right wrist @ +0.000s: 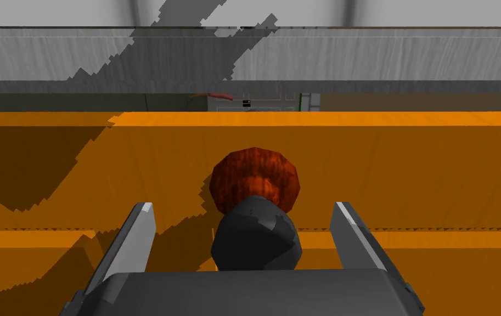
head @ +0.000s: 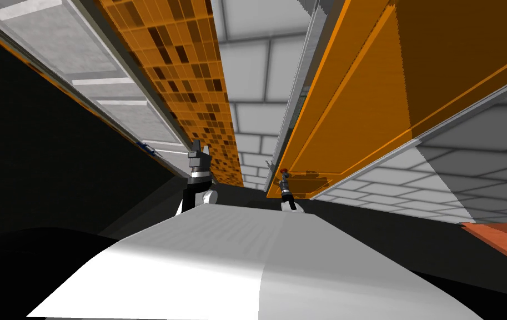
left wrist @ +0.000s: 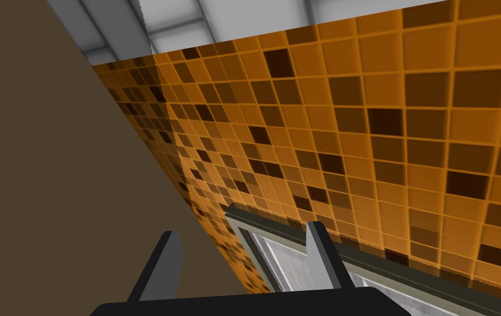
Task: Pull the door open
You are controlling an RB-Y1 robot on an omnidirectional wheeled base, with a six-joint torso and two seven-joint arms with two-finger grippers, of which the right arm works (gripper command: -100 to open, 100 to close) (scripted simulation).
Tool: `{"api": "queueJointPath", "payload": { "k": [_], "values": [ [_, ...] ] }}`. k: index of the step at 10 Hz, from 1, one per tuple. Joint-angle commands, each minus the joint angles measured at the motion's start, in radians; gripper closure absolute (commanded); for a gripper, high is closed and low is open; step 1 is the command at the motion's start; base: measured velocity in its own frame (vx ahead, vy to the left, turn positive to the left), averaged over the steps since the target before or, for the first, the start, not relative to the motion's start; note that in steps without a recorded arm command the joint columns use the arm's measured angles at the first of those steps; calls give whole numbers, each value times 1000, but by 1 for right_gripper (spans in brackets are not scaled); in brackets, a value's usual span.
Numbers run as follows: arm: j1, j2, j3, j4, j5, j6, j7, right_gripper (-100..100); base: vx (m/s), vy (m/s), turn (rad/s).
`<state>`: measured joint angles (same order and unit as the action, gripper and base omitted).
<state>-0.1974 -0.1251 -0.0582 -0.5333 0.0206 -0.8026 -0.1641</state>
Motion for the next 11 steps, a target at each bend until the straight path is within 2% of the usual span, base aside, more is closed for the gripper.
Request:
{"api": "queueJointPath", "payload": {
  "k": [1,8,9,11],
  "values": [
    [0,1,2,0,-9,-1,-31,-100,-49,-13,34],
    [-2,4,25,-3,-89,-7,-223,-100,-47,-22,63],
    [-2,4,25,-3,-89,-7,-228,-100,-42,-21,38],
    [-3,6,35,-4,-124,-10,-294,-100,-59,-31,91]
  ]
}}
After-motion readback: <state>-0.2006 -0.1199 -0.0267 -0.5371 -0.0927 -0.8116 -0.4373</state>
